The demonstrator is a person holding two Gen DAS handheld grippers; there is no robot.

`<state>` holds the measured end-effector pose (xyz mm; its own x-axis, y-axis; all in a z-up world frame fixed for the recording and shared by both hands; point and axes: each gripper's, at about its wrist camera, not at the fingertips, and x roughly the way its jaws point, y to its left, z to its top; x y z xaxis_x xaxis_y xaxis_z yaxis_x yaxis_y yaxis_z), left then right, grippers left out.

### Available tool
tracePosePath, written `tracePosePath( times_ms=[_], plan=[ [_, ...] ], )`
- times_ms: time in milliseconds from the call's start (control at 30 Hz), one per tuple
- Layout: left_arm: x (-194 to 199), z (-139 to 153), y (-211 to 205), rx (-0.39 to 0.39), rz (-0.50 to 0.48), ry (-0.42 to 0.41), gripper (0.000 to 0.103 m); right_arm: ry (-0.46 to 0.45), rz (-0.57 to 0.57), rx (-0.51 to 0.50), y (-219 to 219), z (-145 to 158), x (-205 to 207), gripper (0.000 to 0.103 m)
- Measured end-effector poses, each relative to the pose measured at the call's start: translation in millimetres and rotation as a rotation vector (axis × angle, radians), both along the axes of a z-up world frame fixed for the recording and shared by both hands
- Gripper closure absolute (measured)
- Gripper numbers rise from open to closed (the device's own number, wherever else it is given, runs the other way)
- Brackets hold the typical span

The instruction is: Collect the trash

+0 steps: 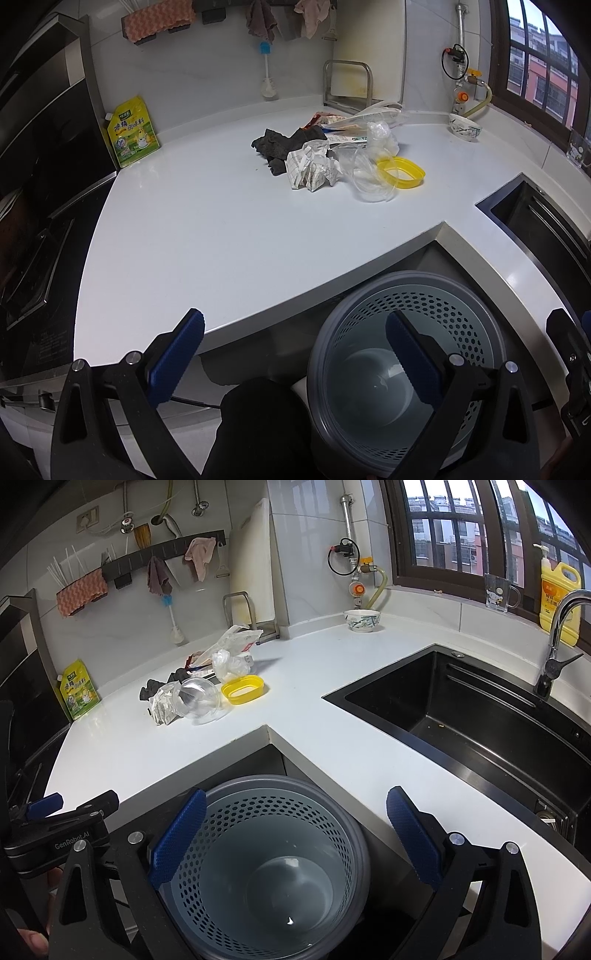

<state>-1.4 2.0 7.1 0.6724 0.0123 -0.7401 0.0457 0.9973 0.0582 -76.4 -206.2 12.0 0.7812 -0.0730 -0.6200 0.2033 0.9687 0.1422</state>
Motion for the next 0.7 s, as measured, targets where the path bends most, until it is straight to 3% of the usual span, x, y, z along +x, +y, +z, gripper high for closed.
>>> tracePosePath(
  times_ms=[700],
  plan=[
    [2.2, 0.4, -1.4, 0.000, -0.008, 0.002, 0.006, 0.003, 0.010, 0.004, -0.4, -2.7, 2.9, 0.010]
  ],
)
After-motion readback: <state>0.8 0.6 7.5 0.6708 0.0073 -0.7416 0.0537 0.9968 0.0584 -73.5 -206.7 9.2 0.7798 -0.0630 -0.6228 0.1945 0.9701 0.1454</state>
